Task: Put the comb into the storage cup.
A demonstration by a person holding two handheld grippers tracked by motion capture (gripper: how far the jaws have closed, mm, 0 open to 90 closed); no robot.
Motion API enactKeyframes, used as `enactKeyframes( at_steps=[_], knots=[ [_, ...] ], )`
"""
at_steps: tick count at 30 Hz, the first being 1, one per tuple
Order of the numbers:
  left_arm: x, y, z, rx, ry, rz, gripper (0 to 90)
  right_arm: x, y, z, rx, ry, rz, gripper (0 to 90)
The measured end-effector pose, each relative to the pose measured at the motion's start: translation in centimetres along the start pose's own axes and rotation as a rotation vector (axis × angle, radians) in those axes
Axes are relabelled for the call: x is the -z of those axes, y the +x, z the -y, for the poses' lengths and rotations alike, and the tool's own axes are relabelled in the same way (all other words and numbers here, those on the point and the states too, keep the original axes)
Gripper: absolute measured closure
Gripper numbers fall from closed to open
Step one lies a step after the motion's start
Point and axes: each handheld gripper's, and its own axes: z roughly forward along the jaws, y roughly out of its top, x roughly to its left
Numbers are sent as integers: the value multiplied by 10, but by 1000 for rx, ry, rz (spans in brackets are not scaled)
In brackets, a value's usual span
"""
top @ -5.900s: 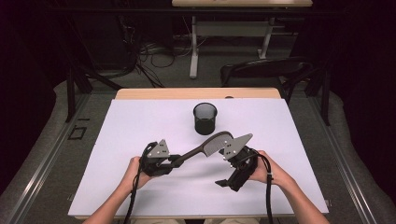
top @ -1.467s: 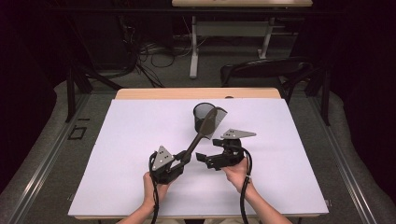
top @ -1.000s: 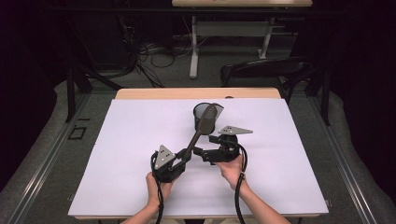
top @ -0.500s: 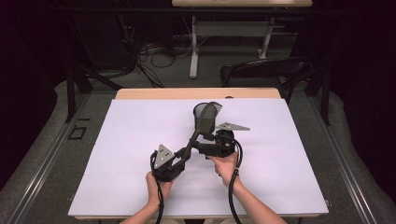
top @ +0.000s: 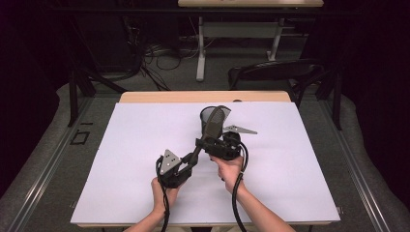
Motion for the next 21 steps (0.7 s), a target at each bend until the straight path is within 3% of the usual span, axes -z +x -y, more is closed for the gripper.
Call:
enactKeyframes(
  at_steps=[6, 14, 17, 21],
  knots=[
    [-1, 0, 0, -9, 12, -8, 723, -1, -3, 1, -75, -17, -17, 642],
    [-5, -1, 0, -34, 47, -21, 718, -1, -8, 2, -140, -16, -48, 695],
    [-7, 0, 1, -48, 58, -19, 709, -2, -9, 2, -168, -18, -81, 722],
    [-9, -1, 1, -77, 79, -8, 622, -1, -7, 0, -185, -20, -112, 729]
  ],
)
